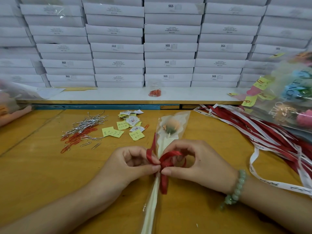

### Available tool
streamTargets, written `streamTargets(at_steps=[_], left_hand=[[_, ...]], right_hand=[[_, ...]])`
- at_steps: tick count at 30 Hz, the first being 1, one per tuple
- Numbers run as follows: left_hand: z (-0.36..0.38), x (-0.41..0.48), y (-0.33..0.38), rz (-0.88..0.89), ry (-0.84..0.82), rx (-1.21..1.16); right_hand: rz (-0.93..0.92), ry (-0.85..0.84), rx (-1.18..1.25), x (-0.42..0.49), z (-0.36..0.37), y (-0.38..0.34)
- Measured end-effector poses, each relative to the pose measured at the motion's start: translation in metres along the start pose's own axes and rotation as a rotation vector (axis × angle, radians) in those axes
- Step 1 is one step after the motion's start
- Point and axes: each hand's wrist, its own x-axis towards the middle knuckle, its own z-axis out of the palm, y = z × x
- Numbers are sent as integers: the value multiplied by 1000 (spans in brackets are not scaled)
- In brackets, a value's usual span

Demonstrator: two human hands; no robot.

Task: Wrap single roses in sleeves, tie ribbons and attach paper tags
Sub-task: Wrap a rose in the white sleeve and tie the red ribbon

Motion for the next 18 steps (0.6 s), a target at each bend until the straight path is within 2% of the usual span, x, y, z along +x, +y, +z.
streamTargets(at_steps=[4,8,14,16,18], left_hand=[[-4,-1,2,2,48,8],[-13,2,5,5,56,91],[-26,6,9,-36,-52,114],[-26,5,10,-52,-107,124],[-26,5,10,-56,-149,127]], right_hand=[[-72,58,-119,1,-11,9],[-23,148,-171,3,-18,25],[-17,70,-462,4,-25,39],[-34,122,-449,6,-25,42],[-3,201,-247,8,-25,46]])
